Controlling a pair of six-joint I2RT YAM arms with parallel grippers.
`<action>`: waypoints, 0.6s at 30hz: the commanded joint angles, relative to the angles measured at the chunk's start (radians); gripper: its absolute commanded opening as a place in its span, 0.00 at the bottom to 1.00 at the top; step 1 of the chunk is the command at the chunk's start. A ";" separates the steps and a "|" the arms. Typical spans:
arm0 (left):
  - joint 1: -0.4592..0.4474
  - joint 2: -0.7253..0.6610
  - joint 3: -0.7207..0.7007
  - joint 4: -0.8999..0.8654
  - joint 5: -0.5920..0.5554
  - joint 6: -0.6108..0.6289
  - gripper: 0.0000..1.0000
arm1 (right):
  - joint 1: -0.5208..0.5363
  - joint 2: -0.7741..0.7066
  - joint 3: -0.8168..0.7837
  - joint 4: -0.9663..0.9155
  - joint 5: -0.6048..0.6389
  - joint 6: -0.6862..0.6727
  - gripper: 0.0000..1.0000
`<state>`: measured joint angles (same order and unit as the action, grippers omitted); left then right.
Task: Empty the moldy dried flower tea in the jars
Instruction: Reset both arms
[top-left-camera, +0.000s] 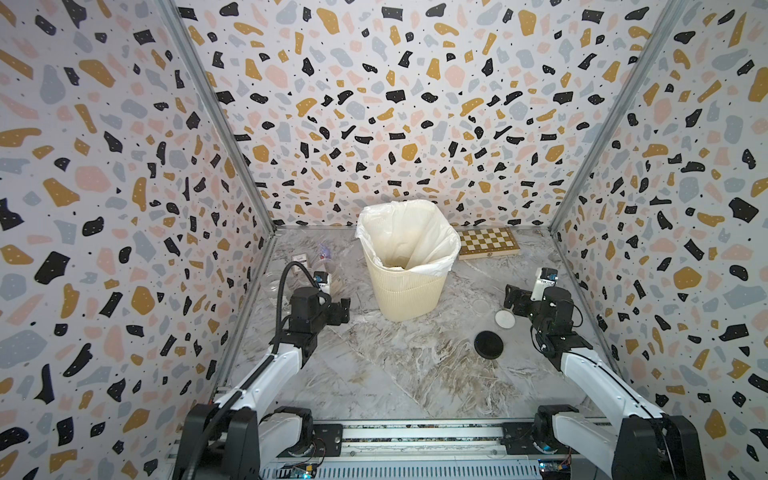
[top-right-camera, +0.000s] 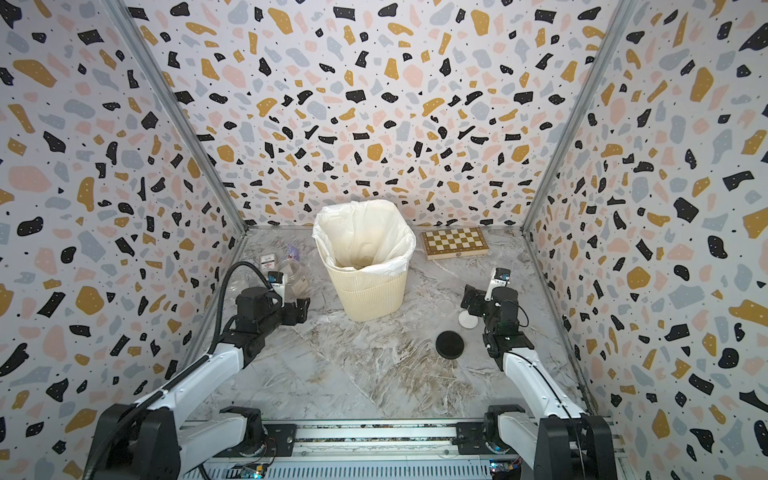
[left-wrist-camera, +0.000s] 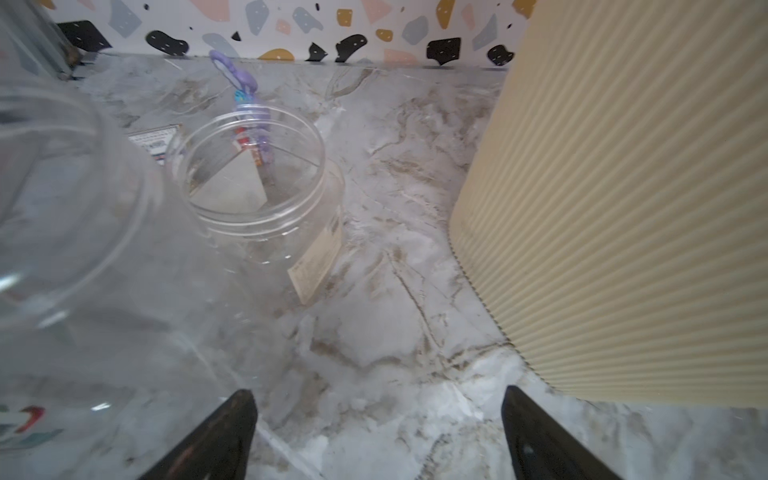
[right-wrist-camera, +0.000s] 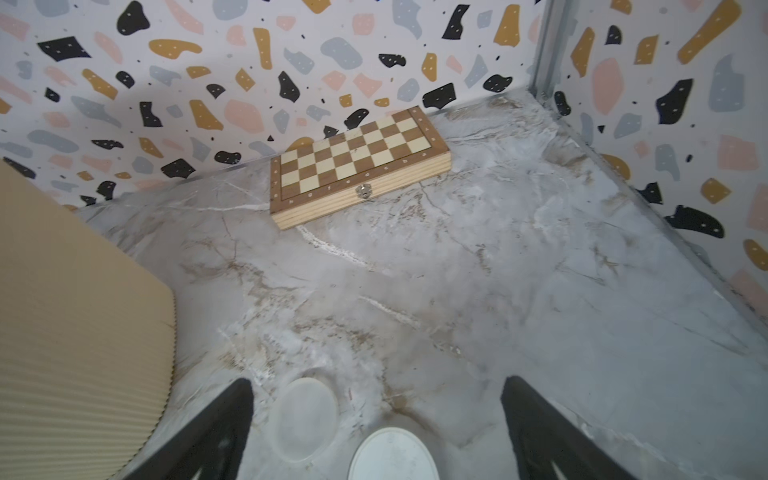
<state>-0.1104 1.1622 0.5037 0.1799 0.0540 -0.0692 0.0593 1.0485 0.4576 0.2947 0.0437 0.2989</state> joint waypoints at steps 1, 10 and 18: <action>0.019 0.051 0.024 0.137 -0.086 0.085 0.91 | -0.017 0.012 -0.012 0.102 0.042 -0.019 0.96; 0.052 0.180 -0.100 0.451 -0.134 0.093 0.91 | -0.051 -0.030 -0.228 0.430 0.091 -0.061 0.99; 0.079 0.246 -0.149 0.576 -0.099 0.075 0.91 | 0.001 0.055 -0.312 0.668 0.125 -0.133 0.99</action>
<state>-0.0406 1.4139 0.3573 0.6285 -0.0574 0.0048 0.0341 1.0824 0.1482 0.8055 0.1516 0.2146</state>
